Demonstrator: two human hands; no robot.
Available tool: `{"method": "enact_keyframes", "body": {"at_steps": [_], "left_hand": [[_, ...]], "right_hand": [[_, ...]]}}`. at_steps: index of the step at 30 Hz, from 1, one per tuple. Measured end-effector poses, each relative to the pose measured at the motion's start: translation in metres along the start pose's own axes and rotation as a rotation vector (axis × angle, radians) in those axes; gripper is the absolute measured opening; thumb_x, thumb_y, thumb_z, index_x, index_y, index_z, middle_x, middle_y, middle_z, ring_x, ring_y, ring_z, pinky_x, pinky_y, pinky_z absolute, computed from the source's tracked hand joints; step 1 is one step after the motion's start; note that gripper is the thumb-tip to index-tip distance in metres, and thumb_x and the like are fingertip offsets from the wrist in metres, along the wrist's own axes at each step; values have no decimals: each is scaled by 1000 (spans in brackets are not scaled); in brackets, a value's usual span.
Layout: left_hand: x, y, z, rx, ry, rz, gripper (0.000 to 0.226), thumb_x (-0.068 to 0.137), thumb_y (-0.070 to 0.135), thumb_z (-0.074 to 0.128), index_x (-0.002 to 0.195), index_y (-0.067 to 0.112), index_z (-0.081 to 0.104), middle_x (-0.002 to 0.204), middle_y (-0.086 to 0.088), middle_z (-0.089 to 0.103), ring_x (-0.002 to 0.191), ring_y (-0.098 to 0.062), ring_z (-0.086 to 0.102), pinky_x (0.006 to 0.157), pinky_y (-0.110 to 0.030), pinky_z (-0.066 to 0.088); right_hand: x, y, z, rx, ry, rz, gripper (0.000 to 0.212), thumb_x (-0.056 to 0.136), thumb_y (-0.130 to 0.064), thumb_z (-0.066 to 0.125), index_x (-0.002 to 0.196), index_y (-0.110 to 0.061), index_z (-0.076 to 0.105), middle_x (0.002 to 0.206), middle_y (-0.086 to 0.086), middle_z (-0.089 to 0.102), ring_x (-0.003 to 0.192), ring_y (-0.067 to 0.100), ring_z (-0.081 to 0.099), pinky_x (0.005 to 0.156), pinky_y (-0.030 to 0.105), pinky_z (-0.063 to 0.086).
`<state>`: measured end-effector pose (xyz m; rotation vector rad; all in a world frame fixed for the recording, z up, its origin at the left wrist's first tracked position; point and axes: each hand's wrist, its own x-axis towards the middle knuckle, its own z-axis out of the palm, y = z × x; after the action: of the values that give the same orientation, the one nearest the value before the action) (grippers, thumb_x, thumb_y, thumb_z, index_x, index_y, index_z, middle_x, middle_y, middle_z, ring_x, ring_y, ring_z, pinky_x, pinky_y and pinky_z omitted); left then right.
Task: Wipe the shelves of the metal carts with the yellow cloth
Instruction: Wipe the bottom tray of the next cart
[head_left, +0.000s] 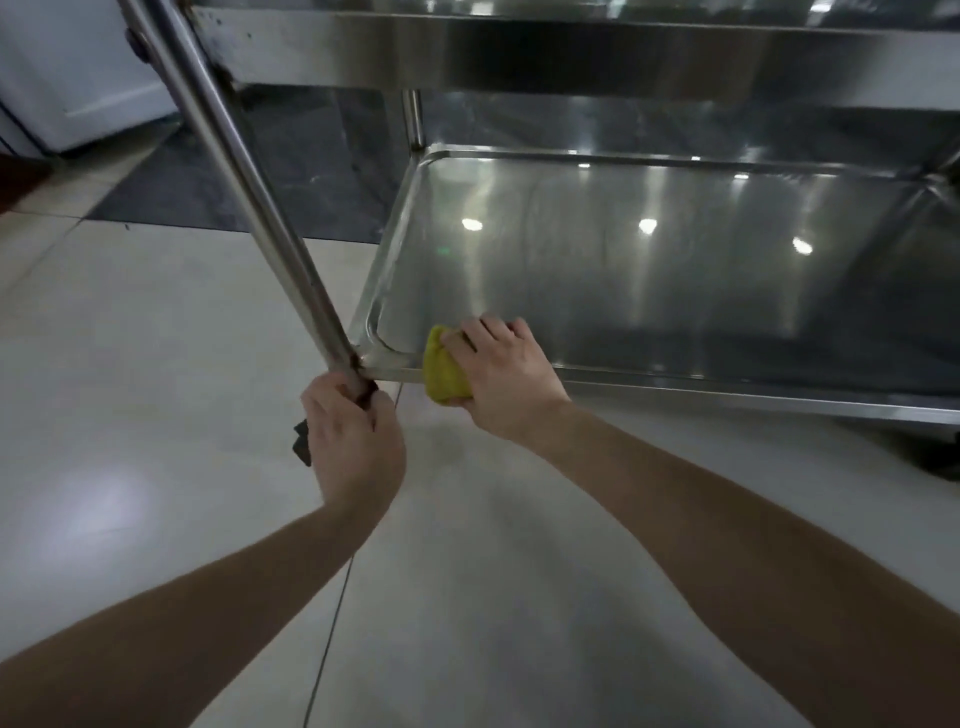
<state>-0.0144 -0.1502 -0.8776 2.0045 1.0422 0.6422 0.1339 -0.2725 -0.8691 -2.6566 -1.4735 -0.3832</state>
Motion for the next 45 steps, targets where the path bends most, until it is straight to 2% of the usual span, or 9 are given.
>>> {"method": "enact_keyframes", "body": {"at_steps": [6,10,17,22,25,28,32,39,45], "left_hand": [[-47,48,39,264,-347,486,31,96,19,67,125,20,57,107,6,56,97,-16,55,82,-37,47],[-61,99,92,337,-466,787,27,93,26,60,119,18,56,107,0,59,92,-27,62,76,-46,55],[-120,179,199,370,-524,1117,31,90,19,72,118,13,61,112,-5,60,100,-31,63,84,-44,51],[-161,229,268,465,-675,1324,80,94,43,67,160,6,41,160,-14,47,146,-32,45,121,-43,36],[-174,249,307,621,-718,1379,100,98,68,39,171,6,13,179,-14,15,165,-30,18,134,-46,17],[-183,266,333,660,-674,1371,96,104,72,22,172,5,8,180,-13,8,167,-27,6,135,-48,11],[-183,279,361,578,-594,1250,83,110,64,12,171,8,14,179,-13,14,167,-26,6,135,-49,9],[-180,273,378,566,-392,1211,74,109,44,35,166,-3,27,174,-23,27,166,-34,17,131,-58,18],[-180,272,379,585,-383,1202,73,109,44,36,166,-1,29,172,-21,32,165,-33,21,131,-55,20]], "right_hand": [[-63,76,-19,-44,-40,29,80,74,-50,86,140,-17,56,122,7,58,112,31,55,92,45,46],[-132,158,-37,-28,-18,70,79,73,-53,85,138,-16,58,121,8,60,108,34,57,91,49,48],[-286,340,-97,-182,-184,267,85,79,-56,85,148,-17,53,132,9,59,118,35,58,99,49,47],[-364,431,-136,-290,-442,478,89,82,-41,89,154,-21,42,141,6,55,128,32,54,107,49,51],[-371,449,-151,-219,-515,507,75,89,-34,83,153,-22,44,141,5,52,127,29,53,104,48,54],[-352,450,-163,-82,-434,627,50,97,-23,74,143,-20,52,138,5,49,121,30,60,94,48,58],[-332,460,-148,24,-178,858,70,97,-8,71,154,-8,31,145,21,47,127,42,56,96,55,55],[-306,487,-78,-94,-220,1179,79,109,-30,54,161,9,10,166,34,21,157,48,22,131,54,20],[-246,552,-59,36,-75,1210,77,101,-32,68,158,3,29,156,25,42,143,43,45,118,51,39]]}}
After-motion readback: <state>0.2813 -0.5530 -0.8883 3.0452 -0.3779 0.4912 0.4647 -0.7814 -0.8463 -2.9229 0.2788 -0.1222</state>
